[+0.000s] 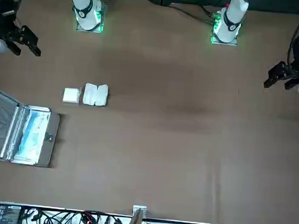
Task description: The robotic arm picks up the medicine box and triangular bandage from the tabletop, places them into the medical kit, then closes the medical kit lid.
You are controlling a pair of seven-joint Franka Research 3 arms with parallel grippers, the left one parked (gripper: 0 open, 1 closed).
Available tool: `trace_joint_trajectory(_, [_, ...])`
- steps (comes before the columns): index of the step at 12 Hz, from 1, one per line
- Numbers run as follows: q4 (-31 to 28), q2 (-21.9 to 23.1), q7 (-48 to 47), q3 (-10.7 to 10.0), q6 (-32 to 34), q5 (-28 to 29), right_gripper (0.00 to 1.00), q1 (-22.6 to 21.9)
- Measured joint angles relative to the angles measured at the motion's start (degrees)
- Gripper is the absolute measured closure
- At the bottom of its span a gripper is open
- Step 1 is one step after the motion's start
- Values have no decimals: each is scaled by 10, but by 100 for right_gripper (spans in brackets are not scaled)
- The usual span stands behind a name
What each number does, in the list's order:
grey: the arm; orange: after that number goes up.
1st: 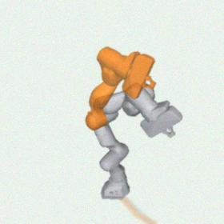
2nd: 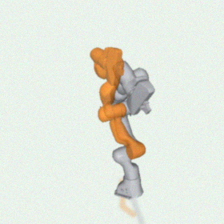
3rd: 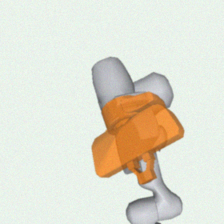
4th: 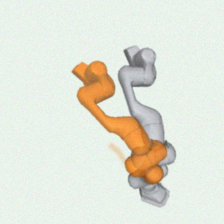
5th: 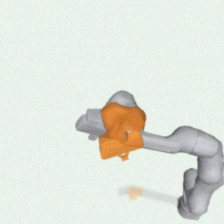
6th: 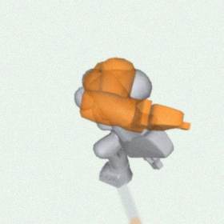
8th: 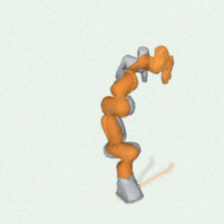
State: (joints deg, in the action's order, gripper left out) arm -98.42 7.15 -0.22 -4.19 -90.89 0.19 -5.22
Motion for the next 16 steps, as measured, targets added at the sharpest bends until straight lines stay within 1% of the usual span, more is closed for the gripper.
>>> trace_joint_trajectory(5, [3,-3,0,0,-2,0,0,0])
trace_joint_trajectory(8, [5,-14,-2,2,-2,1,0,-6])
trace_joint_trajectory(11, [6,-47,-58,6,-5,2,0,-50])
trace_joint_trajectory(14, [7,-97,-108,10,-20,0,0,-102])
trace_joint_trajectory(16, [7,-131,-139,10,-40,0,0,-125])
